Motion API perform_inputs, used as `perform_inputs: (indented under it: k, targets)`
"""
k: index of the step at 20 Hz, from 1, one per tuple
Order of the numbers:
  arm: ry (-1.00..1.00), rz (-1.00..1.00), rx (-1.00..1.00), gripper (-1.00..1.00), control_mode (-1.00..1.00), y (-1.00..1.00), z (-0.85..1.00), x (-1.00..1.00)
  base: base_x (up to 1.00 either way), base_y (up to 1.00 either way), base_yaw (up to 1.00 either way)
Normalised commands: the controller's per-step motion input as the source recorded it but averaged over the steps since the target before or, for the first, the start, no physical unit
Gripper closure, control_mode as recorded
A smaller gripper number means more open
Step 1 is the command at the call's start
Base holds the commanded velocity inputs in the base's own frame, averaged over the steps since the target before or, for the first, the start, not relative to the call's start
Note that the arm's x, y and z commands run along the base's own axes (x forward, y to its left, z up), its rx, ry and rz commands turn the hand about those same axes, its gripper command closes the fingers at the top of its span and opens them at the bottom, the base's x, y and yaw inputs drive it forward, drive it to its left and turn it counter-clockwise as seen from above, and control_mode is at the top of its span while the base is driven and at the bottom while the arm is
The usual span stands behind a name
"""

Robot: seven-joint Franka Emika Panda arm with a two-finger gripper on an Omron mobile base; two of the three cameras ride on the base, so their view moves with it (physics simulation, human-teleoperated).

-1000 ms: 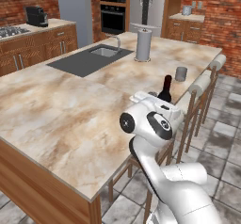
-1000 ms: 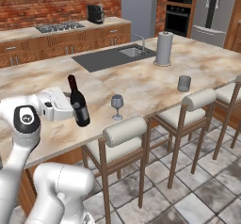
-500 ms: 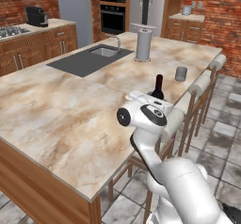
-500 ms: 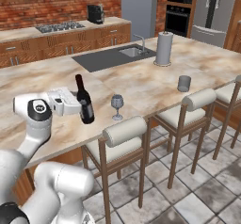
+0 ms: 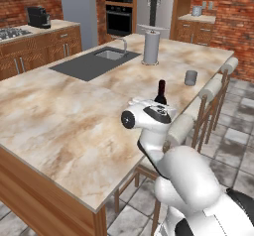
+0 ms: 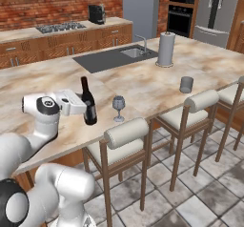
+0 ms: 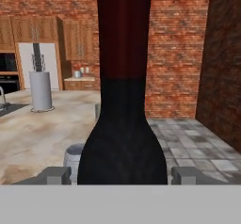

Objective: There is a wine glass and glass cup on the dining counter. Place the wine bottle next to the wine glass and the juice bottle next to the glass cup.

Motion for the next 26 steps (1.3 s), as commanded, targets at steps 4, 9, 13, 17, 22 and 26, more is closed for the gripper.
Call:
perform_inputs:
  k: [4,9,13,17,22,26]
  targets:
    - [-0.03,0.0,-0.01,1.0,-1.0,-0.03,-0.34,0.42,0.0,0.0,0.0]
    - [0.0,0.01,0.0,1.0,-1.0,-0.07,-0.32,0.41,0.0,0.0,0.0]
    - [0.0,0.01,0.02,1.0,-1.0,-0.01,-0.26,0.34,0.0,0.0,0.0]
    - [0.0,0.0,0.0,1.0,-1.0,0.0,-0.22,0.42,0.0,0.0,0.0]
    - [0.0,0.0,0.02,1.0,-1.0,-0.01,-0.26,0.38,0.0,0.0,0.0]
    - [0.0,0.0,0.02,1.0,-1.0,-0.01,-0.26,0.35,0.0,0.0,0.0]
